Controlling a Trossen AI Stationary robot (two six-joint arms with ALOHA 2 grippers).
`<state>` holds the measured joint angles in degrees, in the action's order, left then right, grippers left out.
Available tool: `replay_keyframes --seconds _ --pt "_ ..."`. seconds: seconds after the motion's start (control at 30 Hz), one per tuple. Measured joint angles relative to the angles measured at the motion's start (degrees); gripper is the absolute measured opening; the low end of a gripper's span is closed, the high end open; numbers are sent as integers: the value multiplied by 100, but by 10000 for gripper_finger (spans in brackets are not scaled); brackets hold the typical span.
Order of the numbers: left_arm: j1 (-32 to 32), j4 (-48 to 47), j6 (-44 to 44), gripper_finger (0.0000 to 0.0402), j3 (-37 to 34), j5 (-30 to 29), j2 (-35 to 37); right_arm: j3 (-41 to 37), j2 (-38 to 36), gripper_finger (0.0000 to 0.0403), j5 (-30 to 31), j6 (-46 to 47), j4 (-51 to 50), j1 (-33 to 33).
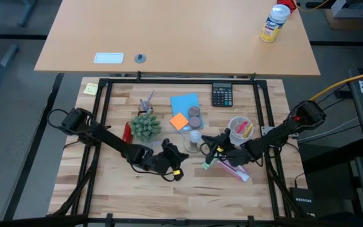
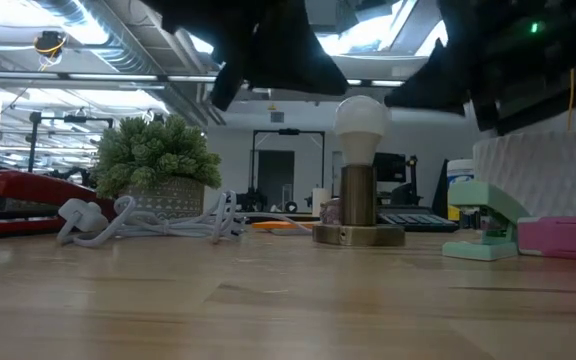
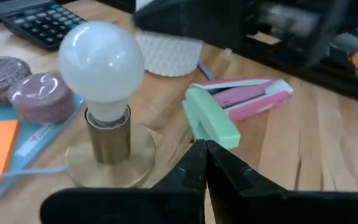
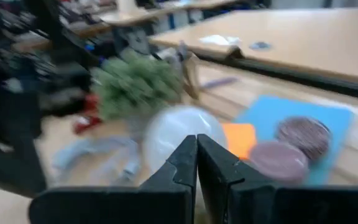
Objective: Screw lightbulb
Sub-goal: Remove the white lightbulb from the lamp socket
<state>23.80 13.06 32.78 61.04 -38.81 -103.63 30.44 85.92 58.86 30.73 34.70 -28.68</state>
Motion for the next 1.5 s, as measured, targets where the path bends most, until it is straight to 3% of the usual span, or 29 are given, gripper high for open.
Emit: replay_keyframes --seconds 0.1,0.3,0.4,0.57,0.77,1.03,1.5 --pt "154 4 181 1 0 -574 0 0 -224 17 -257 -442 426 -119" --pt "258 6 154 1 0 -2677 0 2 -508 17 -863 -701 599 -451" --pt "63 -28 154 1 0 -2835 0 2 -470 17 -1021 -700 565 -564" --pt "-428 -160 -160 1 2 -2491 0 7 -60 17 -1035 -676 535 -541" --pt "-1071 -223 -510 1 2 -1262 0 7 407 17 -460 -670 542 -342" --pt "-1443 -187 -1004 1 2 33 0 4 502 17 -442 -657 360 74" --pt "-1104 -107 -1368 1 -9 82 0 -4 504 17 -164 -657 200 187"
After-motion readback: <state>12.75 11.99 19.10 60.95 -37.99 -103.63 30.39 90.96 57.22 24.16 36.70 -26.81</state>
